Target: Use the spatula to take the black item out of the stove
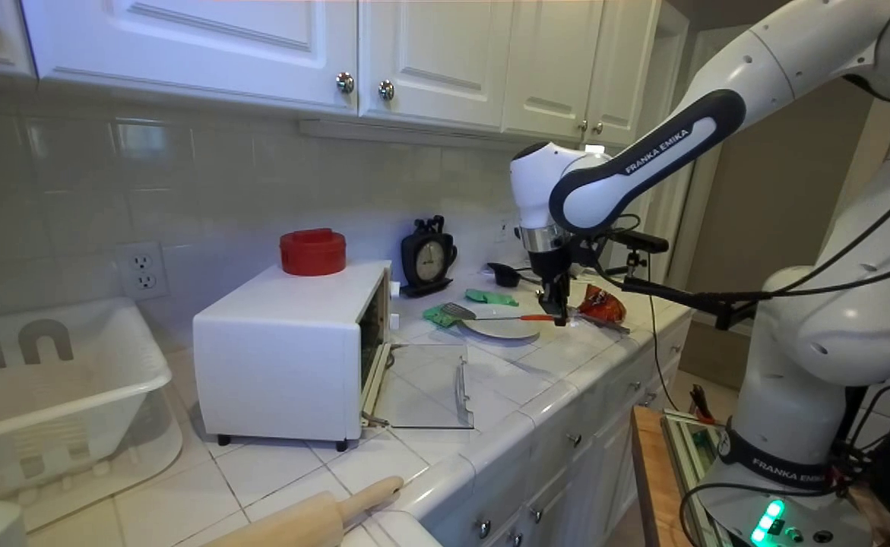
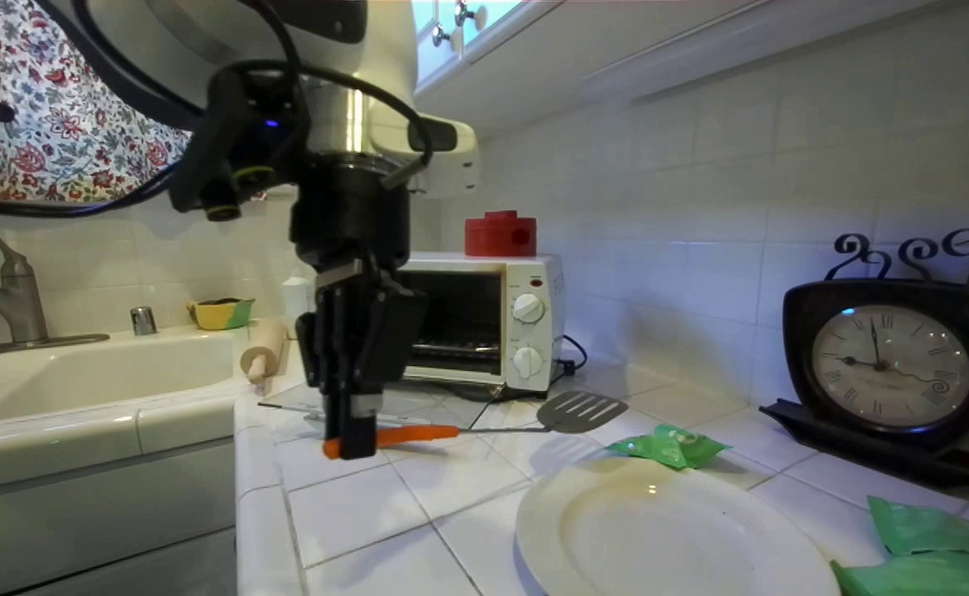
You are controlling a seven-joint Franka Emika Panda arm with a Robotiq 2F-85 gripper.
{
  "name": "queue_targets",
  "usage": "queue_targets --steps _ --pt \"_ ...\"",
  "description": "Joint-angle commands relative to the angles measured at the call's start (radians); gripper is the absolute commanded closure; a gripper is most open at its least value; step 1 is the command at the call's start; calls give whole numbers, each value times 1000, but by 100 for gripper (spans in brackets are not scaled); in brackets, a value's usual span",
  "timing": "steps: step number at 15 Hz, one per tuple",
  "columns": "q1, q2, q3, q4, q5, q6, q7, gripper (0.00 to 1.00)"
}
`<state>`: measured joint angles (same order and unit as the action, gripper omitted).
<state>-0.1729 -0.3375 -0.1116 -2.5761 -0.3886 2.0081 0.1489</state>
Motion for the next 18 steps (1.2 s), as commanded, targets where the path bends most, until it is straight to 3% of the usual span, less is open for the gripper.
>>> queue_targets --steps 1,4,9,14,18 --pt "29 -142 68 -73 -55 -131 -43 96" --pt "75 -204 135 -105 -88 -191 -49 96" --pt "174 -242 207 -114 -135 -186 -111 96" --pt "249 -246 246 -99 -151 -184 -143 96" --pt "287 -212 238 -66 -117 -167 -182 96"
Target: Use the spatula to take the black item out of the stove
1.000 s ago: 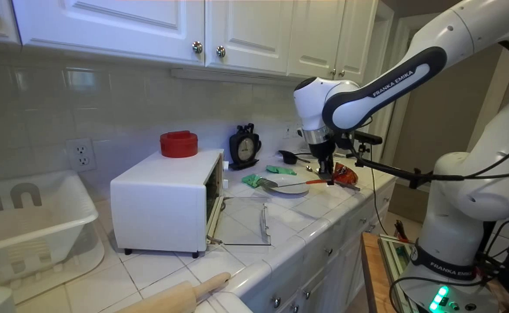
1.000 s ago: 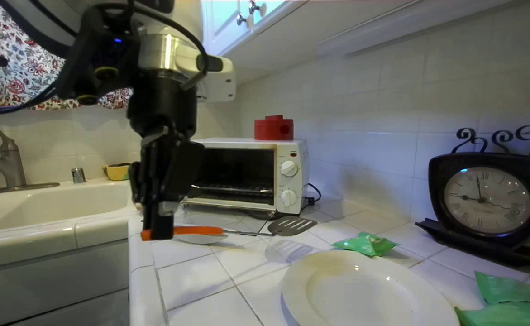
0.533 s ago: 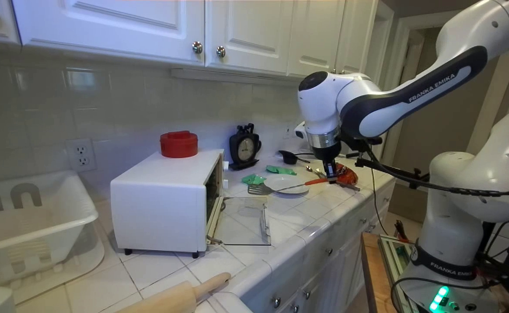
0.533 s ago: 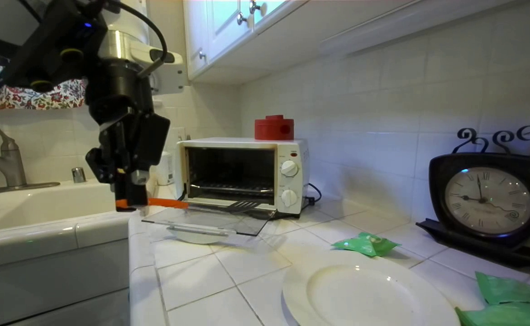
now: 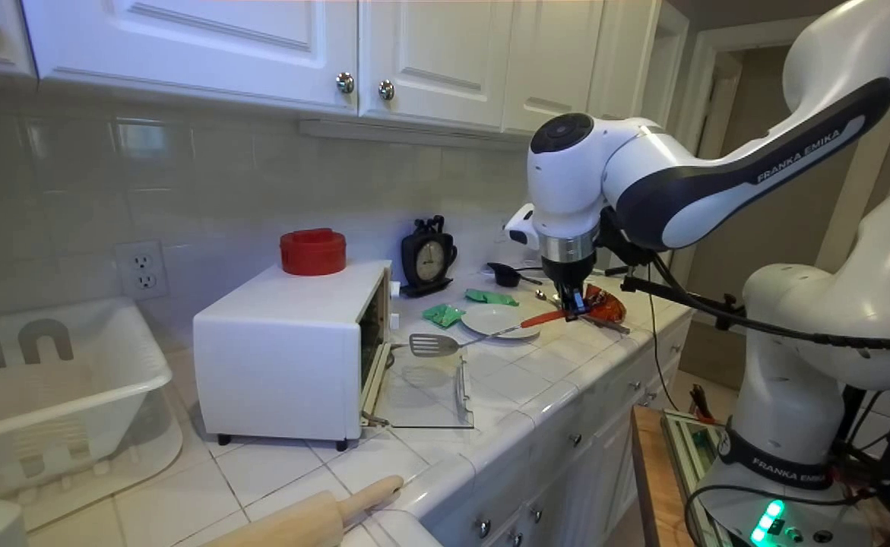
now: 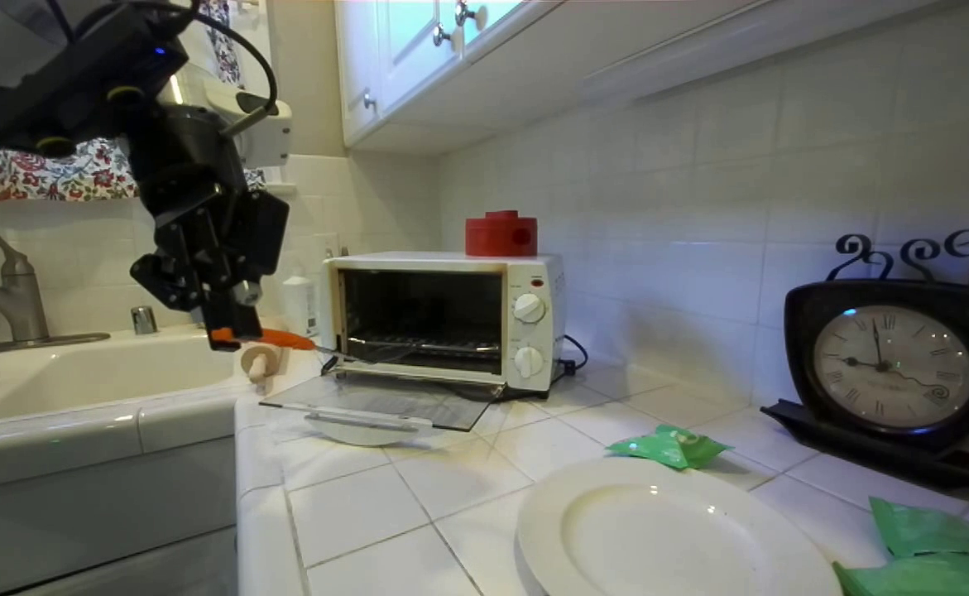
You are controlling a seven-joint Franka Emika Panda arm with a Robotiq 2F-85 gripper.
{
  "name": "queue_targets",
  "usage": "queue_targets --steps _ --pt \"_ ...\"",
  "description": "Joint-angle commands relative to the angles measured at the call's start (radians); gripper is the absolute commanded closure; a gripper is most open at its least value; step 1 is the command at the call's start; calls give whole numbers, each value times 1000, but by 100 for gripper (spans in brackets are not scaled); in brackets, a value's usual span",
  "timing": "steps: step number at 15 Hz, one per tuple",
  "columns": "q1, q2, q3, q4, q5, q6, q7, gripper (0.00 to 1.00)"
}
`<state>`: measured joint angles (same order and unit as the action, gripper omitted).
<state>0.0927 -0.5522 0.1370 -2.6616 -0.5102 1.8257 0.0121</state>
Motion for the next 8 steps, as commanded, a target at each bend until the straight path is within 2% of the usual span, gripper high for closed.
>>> queue_targets --steps 1,8 --pt "23 13 -11 31 6 25 -44 96" --pt "20 120 -25 162 91 0 -72 96"
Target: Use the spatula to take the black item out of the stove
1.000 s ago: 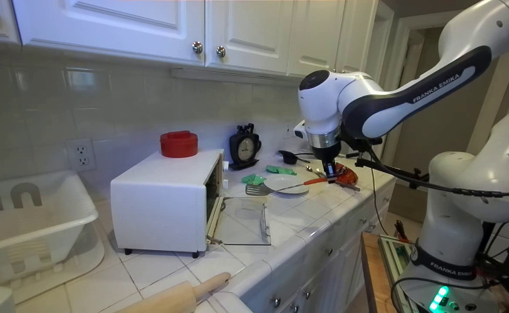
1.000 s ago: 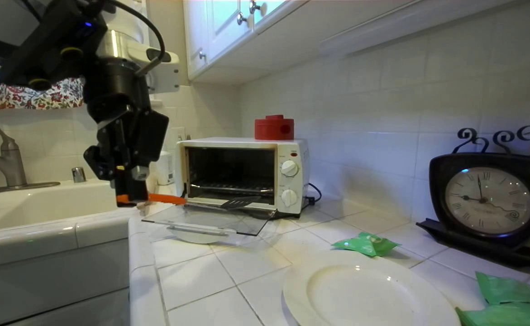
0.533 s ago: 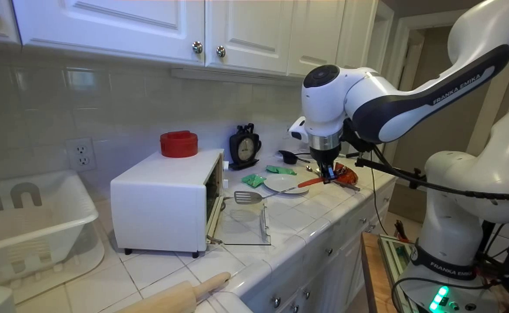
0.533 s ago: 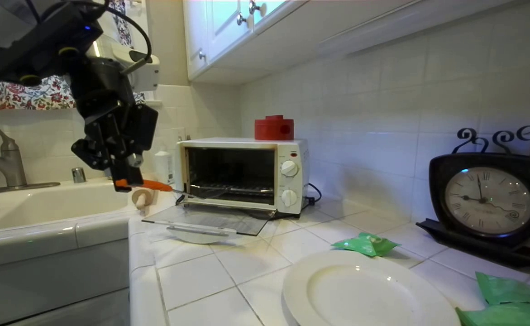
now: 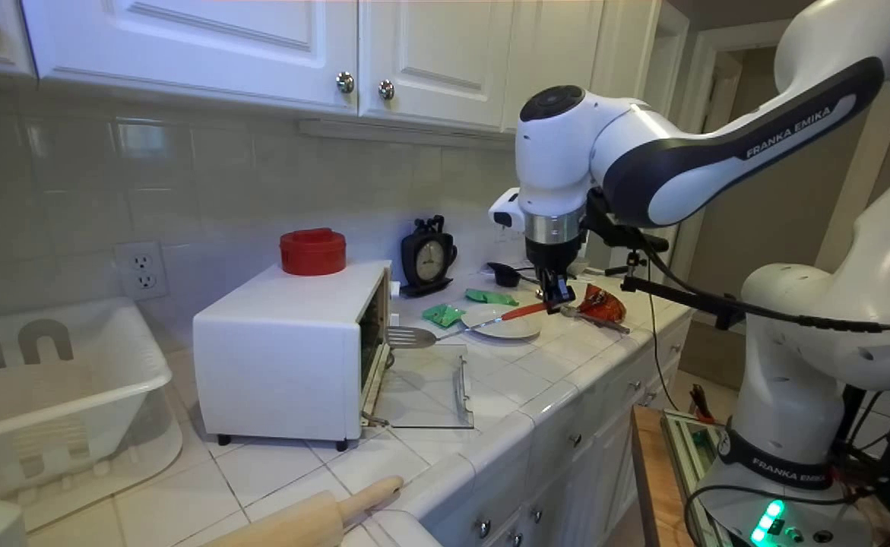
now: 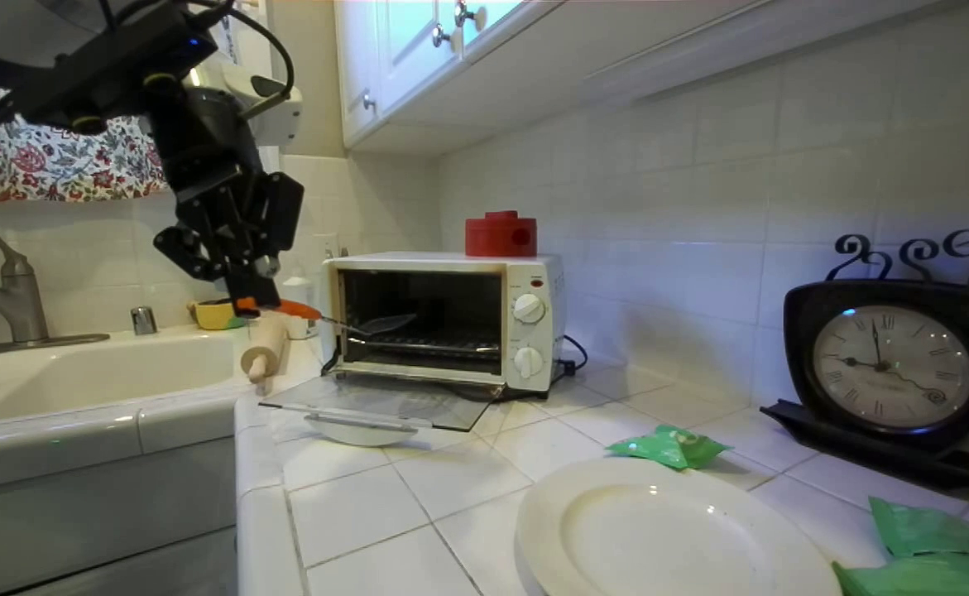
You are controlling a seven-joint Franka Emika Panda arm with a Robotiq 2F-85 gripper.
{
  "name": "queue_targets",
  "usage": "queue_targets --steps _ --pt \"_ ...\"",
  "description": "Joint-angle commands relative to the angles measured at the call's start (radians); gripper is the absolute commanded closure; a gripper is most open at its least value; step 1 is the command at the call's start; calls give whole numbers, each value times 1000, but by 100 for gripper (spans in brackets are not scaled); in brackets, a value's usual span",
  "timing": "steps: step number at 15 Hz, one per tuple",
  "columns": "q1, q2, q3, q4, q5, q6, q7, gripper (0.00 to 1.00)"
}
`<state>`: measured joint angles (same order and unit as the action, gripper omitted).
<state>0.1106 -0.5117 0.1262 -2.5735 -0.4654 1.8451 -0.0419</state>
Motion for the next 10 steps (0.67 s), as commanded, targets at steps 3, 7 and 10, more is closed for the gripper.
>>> queue_targets --steps 3,7,10 --pt "-5 145 -10 114 60 -40 -5 96" --pt "-3 226 -5 158 69 -37 9 96" --pt "2 273 2 192 77 -30 16 96"
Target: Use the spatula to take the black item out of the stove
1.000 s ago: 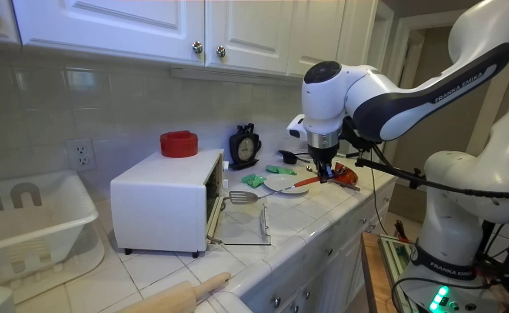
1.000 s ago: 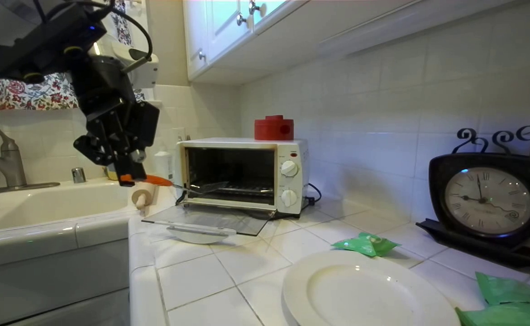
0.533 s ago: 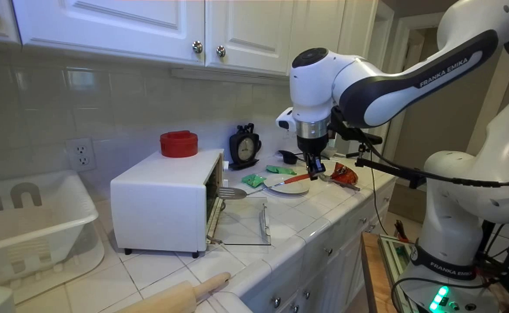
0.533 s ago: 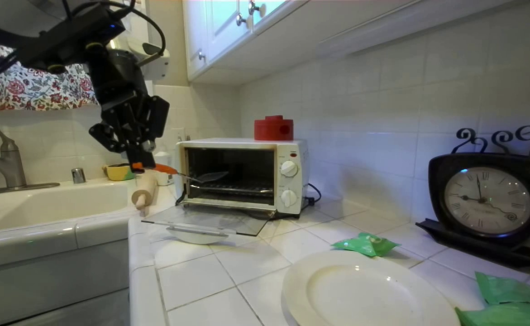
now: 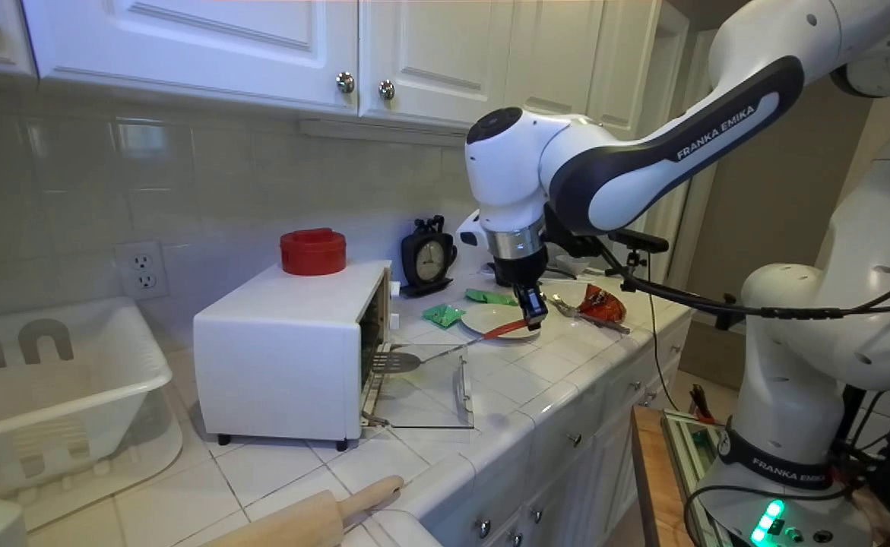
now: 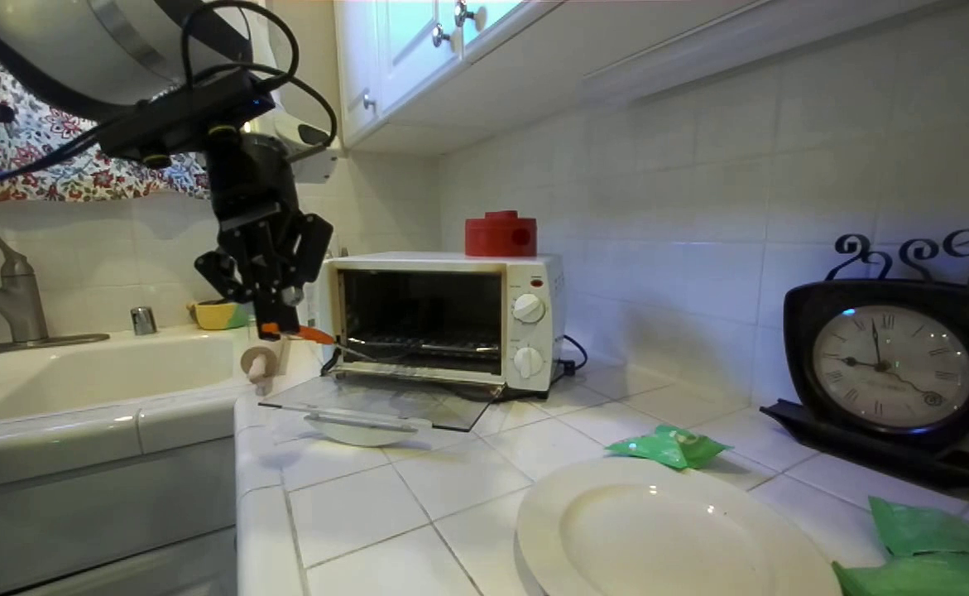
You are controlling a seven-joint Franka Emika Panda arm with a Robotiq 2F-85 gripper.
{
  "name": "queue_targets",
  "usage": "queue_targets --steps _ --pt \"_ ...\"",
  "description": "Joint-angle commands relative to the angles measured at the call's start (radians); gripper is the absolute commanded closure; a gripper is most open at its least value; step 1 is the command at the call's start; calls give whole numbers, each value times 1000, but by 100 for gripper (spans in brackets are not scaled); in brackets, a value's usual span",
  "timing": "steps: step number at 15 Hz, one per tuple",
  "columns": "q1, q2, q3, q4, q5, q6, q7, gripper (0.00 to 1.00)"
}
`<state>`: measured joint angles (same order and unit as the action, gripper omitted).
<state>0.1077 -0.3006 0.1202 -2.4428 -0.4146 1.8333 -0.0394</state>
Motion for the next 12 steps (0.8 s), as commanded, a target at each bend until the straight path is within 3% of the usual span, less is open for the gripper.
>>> queue_targets --steps 1,12 --pt "5 79 10 76 28 -24 14 96" --pt "9 241 18 277 87 -79 27 96"
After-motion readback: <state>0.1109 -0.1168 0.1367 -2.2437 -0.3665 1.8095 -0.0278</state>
